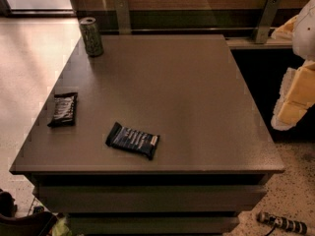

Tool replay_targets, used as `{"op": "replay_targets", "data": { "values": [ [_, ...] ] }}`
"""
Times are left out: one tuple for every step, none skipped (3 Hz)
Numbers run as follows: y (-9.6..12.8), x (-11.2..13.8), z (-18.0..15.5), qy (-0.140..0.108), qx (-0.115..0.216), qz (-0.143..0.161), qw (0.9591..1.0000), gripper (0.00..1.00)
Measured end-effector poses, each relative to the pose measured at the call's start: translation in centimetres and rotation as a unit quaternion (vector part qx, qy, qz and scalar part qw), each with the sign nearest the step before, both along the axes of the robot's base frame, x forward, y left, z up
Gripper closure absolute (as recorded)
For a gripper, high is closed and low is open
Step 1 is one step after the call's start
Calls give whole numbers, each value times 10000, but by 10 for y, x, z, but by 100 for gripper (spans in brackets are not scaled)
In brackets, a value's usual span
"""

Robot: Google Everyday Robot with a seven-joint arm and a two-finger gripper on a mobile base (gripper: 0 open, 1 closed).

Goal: Move rxbar blueberry near green can

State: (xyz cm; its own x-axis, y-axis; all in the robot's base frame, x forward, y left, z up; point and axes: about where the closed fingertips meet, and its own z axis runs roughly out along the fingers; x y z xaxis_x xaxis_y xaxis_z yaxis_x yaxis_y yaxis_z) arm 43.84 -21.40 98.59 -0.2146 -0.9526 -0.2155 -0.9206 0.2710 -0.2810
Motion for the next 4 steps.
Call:
{"op": "replay_targets", "data": {
  "values": [
    [0, 0, 0, -1, 0, 0, 10000, 0],
    [4, 1, 0, -51, 102, 34, 9999, 0],
    [31, 13, -13, -202, 700, 233, 9971, 0],
    [67, 19, -40, -369, 1621, 366, 9854, 0]
  ]
}}
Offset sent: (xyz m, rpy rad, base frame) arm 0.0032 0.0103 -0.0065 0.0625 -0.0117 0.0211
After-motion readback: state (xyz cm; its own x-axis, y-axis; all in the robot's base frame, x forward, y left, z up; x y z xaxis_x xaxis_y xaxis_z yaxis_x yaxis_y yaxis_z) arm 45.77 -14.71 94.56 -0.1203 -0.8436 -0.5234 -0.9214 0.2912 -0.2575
